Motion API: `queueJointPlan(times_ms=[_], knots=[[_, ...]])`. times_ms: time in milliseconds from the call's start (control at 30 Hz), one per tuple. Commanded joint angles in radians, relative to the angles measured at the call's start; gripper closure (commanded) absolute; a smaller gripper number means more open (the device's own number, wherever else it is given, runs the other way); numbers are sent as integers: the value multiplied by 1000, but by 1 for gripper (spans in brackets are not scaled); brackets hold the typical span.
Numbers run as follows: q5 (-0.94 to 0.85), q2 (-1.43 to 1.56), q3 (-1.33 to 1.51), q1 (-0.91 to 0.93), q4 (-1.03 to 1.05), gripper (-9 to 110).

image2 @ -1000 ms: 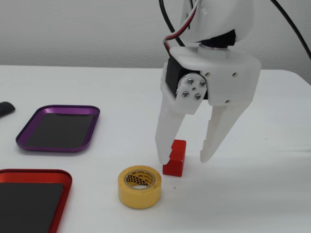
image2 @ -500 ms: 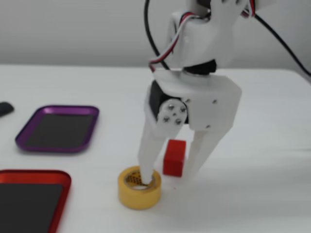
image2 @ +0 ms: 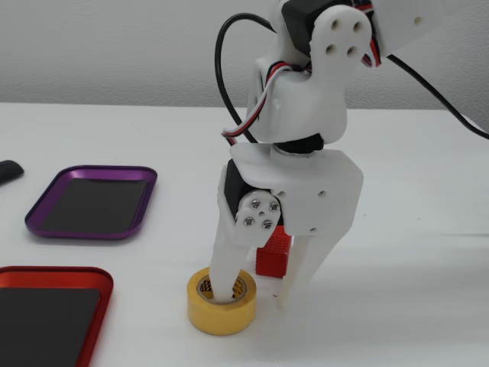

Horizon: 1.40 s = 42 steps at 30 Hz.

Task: Grasp a tape and put it in the right purple dish.

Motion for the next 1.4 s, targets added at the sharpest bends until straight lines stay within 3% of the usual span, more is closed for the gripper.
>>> queueJointPlan(times_ms=[0,167,367,700,833,1000,1367], knots=[[-6,8,-23,2,-9,87],[-8,17,-25,2,-9,102],[-5,95,-34,0,31,102],[-8,692,-18,6,83,102],[-34,844,35,100,61,102],[-216,874,213,236,-132,102],[-397,838,641,368,-913,102]])
